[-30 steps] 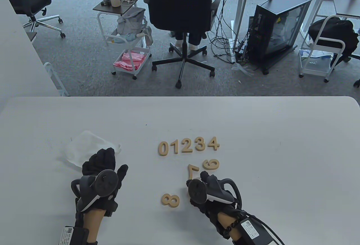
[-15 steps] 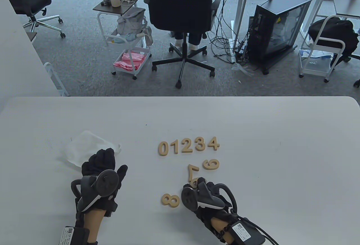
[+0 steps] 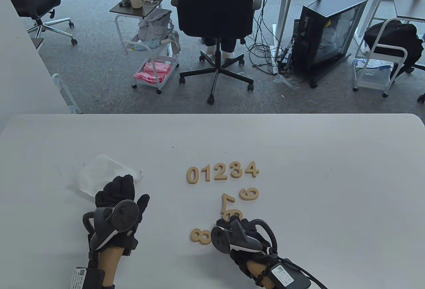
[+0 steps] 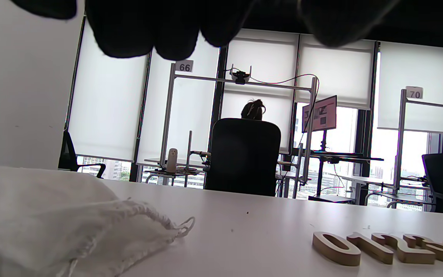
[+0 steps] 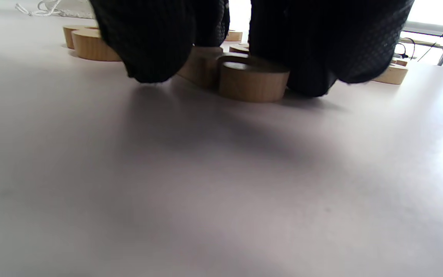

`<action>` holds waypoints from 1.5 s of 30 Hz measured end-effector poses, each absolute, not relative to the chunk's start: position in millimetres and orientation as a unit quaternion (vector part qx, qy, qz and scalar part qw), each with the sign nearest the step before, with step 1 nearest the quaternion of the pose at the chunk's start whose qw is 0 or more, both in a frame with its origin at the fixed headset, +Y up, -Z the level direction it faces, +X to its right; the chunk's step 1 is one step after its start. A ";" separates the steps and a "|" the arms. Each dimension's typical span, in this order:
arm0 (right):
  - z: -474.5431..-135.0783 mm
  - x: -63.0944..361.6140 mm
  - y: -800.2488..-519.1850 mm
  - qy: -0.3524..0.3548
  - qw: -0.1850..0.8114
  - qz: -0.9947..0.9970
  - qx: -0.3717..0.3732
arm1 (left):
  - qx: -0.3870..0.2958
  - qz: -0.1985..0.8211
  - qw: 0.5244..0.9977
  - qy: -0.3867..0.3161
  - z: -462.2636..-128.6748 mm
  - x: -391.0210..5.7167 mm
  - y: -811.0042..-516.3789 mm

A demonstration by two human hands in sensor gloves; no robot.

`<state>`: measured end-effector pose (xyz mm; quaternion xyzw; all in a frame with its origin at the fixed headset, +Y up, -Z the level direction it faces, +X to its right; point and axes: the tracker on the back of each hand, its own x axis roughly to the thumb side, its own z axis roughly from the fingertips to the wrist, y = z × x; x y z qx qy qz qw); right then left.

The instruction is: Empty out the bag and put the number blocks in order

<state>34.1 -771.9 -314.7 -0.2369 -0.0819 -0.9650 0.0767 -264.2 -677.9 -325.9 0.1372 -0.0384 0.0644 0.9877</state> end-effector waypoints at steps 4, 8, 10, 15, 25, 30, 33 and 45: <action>-315.6 34.1 -772.5 -0.074 0.081 -0.966 -0.236 | 0.136 0.064 0.988 -0.039 -325.9 -263.9 -677.9; -314.9 32.8 -773.2 -0.064 0.091 -0.965 -0.239 | 0.136 0.064 0.988 -0.039 -325.9 -264.1 -677.9; -314.7 32.6 -772.4 -0.059 0.092 -0.965 -0.240 | 0.136 0.064 0.988 -0.039 -325.8 -263.9 -677.9; -316.2 34.3 -772.1 -0.048 0.081 -0.966 -0.241 | 0.137 0.065 0.988 -0.039 -325.7 -264.3 -677.6; -318.2 43.3 -766.9 -0.040 0.032 -0.971 -0.235 | 0.138 0.068 0.987 -0.038 -325.7 -265.0 -677.4; -321.4 56.6 -754.6 -0.028 -0.030 -0.975 -0.216 | 0.140 0.069 0.987 -0.037 -325.9 -265.8 -677.1; -324.8 68.5 -746.8 -0.027 -0.095 -0.974 -0.203 | 0.141 0.069 0.987 -0.037 -325.7 -265.9 -676.7; -342.2 135.4 -714.6 0.028 -0.287 -0.952 -0.107 | 0.147 0.071 0.986 -0.039 -325.7 -266.9 -676.0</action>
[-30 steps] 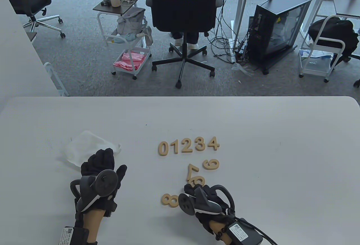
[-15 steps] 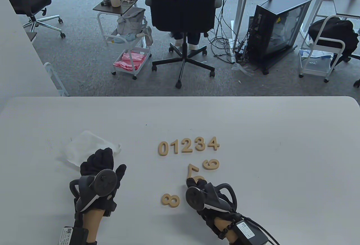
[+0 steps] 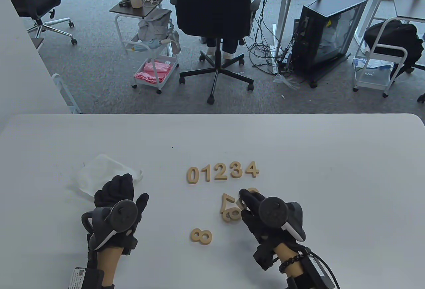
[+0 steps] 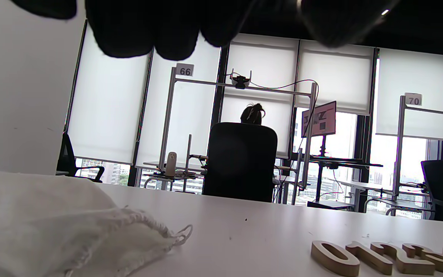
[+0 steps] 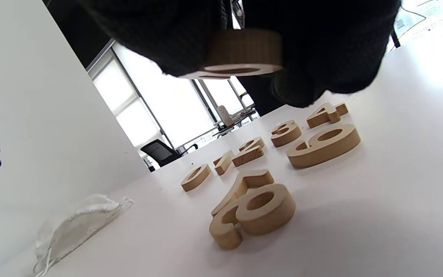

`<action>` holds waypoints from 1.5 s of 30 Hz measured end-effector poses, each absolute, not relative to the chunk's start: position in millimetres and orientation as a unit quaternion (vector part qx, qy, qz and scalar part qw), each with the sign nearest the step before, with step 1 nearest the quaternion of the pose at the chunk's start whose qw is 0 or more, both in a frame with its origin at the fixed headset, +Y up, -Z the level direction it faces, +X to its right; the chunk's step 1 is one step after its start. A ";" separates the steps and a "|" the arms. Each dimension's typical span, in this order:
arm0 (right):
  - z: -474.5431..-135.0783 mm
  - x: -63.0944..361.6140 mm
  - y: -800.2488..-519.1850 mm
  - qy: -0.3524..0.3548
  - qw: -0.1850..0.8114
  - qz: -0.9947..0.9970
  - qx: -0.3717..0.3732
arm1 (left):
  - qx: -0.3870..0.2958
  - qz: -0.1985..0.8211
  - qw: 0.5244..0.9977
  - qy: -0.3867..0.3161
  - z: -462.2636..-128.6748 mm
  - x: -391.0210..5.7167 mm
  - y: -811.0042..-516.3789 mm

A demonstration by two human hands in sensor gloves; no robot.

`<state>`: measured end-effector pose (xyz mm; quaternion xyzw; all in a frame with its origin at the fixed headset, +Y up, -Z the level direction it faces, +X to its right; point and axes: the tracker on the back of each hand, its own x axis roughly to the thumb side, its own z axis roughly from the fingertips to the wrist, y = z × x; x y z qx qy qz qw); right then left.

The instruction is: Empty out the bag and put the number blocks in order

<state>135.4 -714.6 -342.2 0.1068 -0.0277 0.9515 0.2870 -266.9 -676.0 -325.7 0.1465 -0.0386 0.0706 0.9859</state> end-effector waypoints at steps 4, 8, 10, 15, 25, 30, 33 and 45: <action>-353.7 158.6 -708.7 -0.045 0.297 0.951 0.069 | 0.147 0.067 0.986 -0.039 -325.7 -266.3 -676.4; -370.6 176.5 -707.6 -0.043 0.285 0.957 0.043 | 0.146 0.066 0.986 -0.040 -325.8 -266.2 -676.8; -383.2 183.6 -707.2 -0.041 0.263 0.964 0.028 | 0.145 0.064 0.986 -0.040 -326.0 -265.6 -676.9; -413.2 191.2 -704.7 -0.043 0.210 0.977 0.001 | 0.144 0.061 0.987 -0.039 -325.9 -264.8 -676.6; -466.2 179.0 -704.2 -0.043 0.087 0.994 -0.045 | 0.150 0.068 0.986 -0.035 -325.1 -267.2 -674.8; -486.5 168.7 -715.5 -0.023 0.054 0.996 -0.062 | 0.150 0.070 0.986 -0.030 -325.1 -269.1 -674.5; -496.0 166.2 -724.6 -0.013 0.042 0.996 -0.074 | 0.149 0.072 0.986 -0.028 -325.1 -270.0 -674.0; -510.2 153.7 -750.1 0.032 0.024 0.995 -0.089 | 0.146 0.072 0.986 -0.025 -325.9 -271.6 -673.2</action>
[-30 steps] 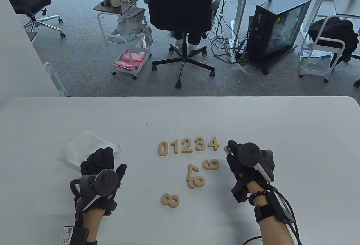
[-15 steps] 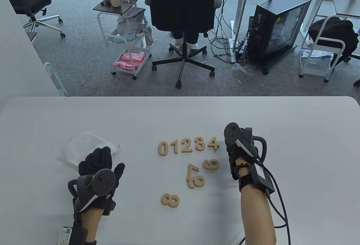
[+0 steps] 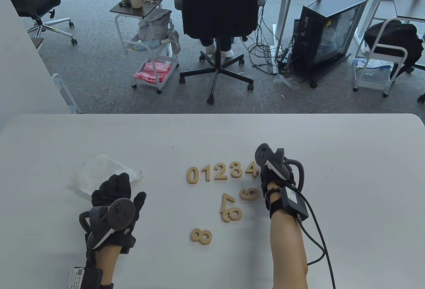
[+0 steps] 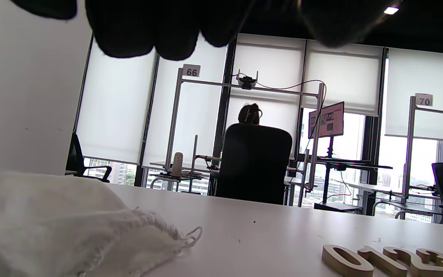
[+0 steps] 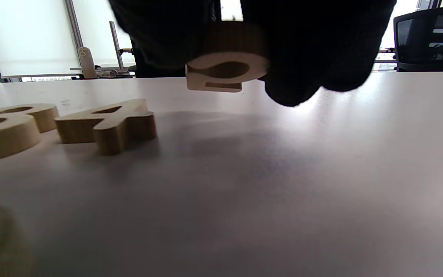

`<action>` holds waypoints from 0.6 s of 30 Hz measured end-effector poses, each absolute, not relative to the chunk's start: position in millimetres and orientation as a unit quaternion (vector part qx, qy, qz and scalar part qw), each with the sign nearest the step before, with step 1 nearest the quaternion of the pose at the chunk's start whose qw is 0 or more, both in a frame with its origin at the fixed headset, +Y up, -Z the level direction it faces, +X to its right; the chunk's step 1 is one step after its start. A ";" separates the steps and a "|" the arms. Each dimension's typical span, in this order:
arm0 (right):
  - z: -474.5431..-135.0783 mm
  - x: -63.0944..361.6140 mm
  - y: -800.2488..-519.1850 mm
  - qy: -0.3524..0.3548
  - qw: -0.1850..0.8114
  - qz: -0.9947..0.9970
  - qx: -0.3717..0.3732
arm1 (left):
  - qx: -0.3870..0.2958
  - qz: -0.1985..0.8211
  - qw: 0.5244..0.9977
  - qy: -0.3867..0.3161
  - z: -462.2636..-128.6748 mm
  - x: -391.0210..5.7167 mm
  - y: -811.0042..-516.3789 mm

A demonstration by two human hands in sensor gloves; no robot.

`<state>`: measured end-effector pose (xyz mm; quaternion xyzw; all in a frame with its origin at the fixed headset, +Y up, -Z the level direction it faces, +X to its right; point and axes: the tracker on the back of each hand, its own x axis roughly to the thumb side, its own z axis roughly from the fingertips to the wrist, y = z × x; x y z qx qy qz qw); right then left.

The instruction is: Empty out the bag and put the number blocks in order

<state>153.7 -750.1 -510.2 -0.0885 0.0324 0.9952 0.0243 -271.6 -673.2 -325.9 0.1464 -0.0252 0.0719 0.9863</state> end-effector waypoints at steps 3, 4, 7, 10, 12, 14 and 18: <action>-511.6 152.4 -753.4 0.039 0.025 0.995 -0.088 | 0.146 0.073 0.986 -0.024 -326.0 -272.3 -673.1; -511.9 152.2 -754.1 0.039 0.024 0.995 -0.090 | 0.146 0.073 0.986 -0.024 -326.1 -272.2 -673.1; -512.9 151.8 -757.5 0.044 0.015 0.995 -0.090 | 0.145 0.072 0.986 -0.024 -326.3 -272.0 -673.2; -513.4 152.3 -760.4 0.044 0.007 0.995 -0.091 | 0.145 0.073 0.986 -0.024 -326.3 -272.2 -673.2; -513.3 152.4 -760.4 0.047 0.005 0.995 -0.089 | 0.144 0.072 0.987 -0.024 -326.3 -272.1 -673.2; -511.8 152.0 -759.2 0.050 0.008 0.995 -0.089 | 0.144 0.071 0.987 -0.024 -326.3 -271.7 -673.3; -511.0 151.4 -758.5 0.060 0.007 0.995 -0.084 | 0.144 0.070 0.987 -0.024 -326.3 -271.5 -673.3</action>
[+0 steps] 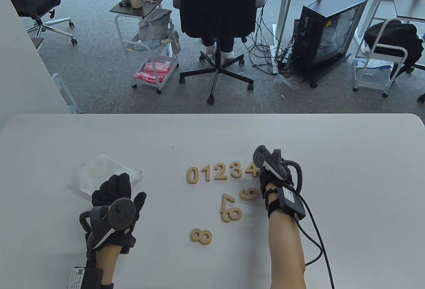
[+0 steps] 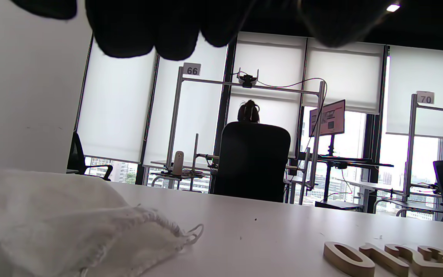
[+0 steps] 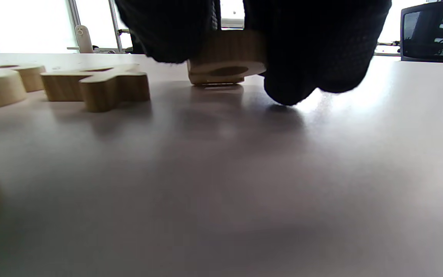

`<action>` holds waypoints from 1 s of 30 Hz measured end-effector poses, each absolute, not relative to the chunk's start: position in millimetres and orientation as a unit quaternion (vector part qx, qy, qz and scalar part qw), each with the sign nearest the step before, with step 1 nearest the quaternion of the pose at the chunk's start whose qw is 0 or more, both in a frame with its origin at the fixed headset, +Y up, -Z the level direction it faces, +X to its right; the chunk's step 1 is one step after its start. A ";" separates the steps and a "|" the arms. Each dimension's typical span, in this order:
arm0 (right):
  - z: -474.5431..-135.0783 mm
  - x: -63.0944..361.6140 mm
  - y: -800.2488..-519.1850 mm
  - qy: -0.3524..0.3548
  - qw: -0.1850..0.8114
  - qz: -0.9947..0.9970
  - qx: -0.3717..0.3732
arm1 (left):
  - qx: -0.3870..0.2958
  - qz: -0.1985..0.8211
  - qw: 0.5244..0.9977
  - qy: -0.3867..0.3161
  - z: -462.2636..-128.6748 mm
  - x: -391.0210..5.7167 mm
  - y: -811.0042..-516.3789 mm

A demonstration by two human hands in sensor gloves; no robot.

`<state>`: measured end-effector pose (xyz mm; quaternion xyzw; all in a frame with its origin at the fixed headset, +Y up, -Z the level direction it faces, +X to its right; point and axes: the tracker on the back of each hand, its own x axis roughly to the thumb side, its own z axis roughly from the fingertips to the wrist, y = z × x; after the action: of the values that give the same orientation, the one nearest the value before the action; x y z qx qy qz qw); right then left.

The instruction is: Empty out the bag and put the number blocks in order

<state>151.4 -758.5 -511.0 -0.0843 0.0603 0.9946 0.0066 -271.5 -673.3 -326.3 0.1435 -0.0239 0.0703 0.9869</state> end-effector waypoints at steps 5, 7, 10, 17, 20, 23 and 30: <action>-512.6 151.9 -759.3 0.072 0.014 0.994 -0.079 | 0.143 0.070 0.987 -0.024 -326.5 -271.2 -673.4; -513.0 151.6 -759.6 0.076 0.014 0.994 -0.076 | 0.143 0.070 0.987 -0.024 -326.6 -271.2 -673.4; -513.3 151.5 -759.2 0.097 0.012 0.993 -0.066 | 0.143 0.071 0.987 -0.023 -326.6 -271.1 -673.6; -514.0 149.7 -760.7 0.129 -0.005 0.990 -0.052 | 0.143 0.071 0.987 -0.023 -326.5 -271.0 -673.8; -514.1 148.6 -761.6 0.122 -0.014 0.991 -0.052 | 0.143 0.071 0.987 -0.023 -326.5 -271.0 -673.8; -513.5 148.6 -761.3 0.115 -0.015 0.992 -0.053 | 0.144 0.073 0.987 -0.022 -326.4 -270.9 -674.1; -514.2 148.1 -762.2 0.113 -0.019 0.992 -0.053 | 0.146 0.074 0.986 -0.023 -326.2 -271.8 -673.8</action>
<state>148.1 -762.2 -514.2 -0.0533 0.1132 0.9920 -0.0194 -271.8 -673.8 -326.2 0.1457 -0.0228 0.0741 0.9863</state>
